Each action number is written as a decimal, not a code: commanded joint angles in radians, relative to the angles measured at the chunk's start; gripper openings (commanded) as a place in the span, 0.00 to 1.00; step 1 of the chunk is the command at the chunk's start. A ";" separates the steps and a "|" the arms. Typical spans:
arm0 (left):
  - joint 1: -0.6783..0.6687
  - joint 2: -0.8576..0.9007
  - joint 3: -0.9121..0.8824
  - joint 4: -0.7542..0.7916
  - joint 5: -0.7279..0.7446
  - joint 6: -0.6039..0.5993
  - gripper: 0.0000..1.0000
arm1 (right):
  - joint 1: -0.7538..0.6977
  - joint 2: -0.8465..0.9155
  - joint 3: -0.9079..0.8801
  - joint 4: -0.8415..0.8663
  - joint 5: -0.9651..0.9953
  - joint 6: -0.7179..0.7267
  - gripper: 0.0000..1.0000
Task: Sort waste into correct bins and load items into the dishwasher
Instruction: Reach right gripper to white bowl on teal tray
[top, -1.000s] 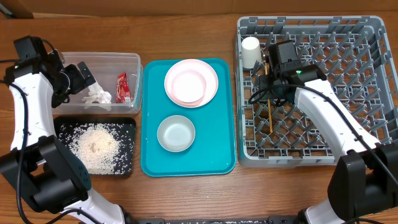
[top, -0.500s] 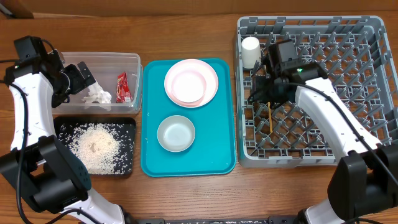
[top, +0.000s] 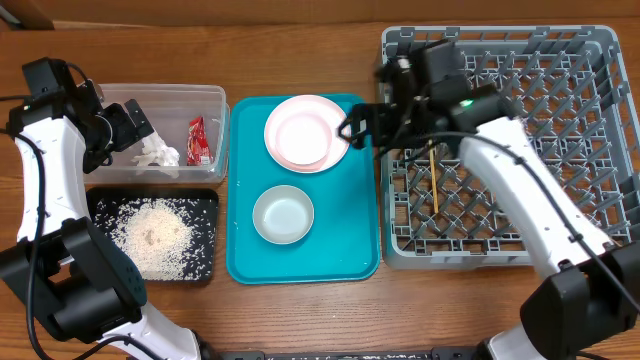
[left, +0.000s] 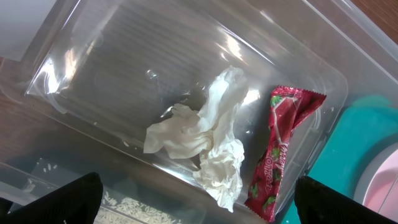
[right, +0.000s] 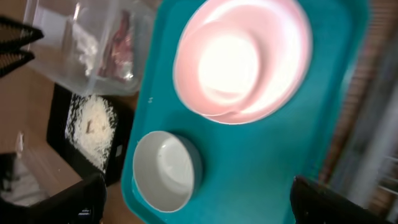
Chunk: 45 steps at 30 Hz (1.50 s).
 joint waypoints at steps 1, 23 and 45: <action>-0.013 -0.034 0.016 -0.002 -0.006 0.019 1.00 | 0.083 -0.010 0.021 0.023 0.078 0.000 0.95; -0.013 -0.034 0.016 -0.002 -0.006 0.019 1.00 | 0.304 0.104 0.005 0.098 0.259 -0.003 0.28; -0.013 -0.034 0.016 -0.002 -0.006 0.019 1.00 | 0.508 0.132 -0.130 0.193 0.216 -0.004 0.28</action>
